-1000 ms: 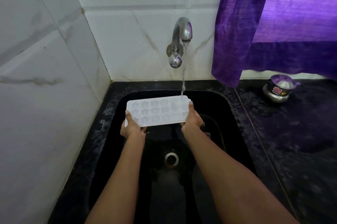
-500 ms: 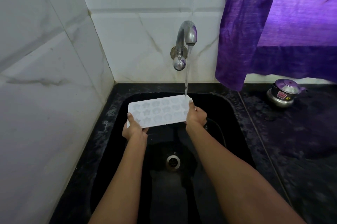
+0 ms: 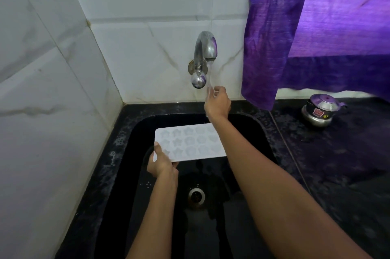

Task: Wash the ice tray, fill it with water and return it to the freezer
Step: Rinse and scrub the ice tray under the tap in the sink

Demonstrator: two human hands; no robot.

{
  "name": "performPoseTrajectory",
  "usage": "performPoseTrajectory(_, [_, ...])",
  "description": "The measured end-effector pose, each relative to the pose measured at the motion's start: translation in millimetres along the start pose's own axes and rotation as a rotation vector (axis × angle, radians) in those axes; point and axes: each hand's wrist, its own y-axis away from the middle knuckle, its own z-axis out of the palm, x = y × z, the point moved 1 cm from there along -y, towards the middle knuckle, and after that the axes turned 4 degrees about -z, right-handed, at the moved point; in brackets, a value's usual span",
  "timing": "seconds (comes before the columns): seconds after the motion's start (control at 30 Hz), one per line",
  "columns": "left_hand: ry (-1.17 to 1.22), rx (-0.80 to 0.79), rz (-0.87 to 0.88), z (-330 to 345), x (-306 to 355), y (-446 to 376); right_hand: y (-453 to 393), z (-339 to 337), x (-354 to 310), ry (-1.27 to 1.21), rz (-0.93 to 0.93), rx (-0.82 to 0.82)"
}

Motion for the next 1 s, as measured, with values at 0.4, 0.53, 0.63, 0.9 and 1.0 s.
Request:
performPoseTrajectory(0.4, [0.014,-0.004,-0.005,5.7,-3.6,-0.3,-39.2,19.4,-30.7,-0.88,0.541,-0.343])
performPoseTrajectory(0.53, [0.008,0.002,-0.02,3.2,-7.0,-2.3,-38.0,20.8,-29.6,-1.005,0.599,-0.384])
performPoseTrajectory(0.63, [0.009,0.008,-0.025,1.8,-8.8,-1.9,-36.0,16.7,-31.8,-1.03,0.61,-0.434])
performPoseTrajectory(0.9, [0.019,-0.027,-0.03,-9.6,-14.0,11.2,-14.7,0.6,-15.9,-0.856,0.643,-0.472])
performPoseTrajectory(1.0, [0.036,-0.034,-0.018,-18.0,-16.0,22.6,0.5,-9.1,0.5,-0.517,0.53,-0.361])
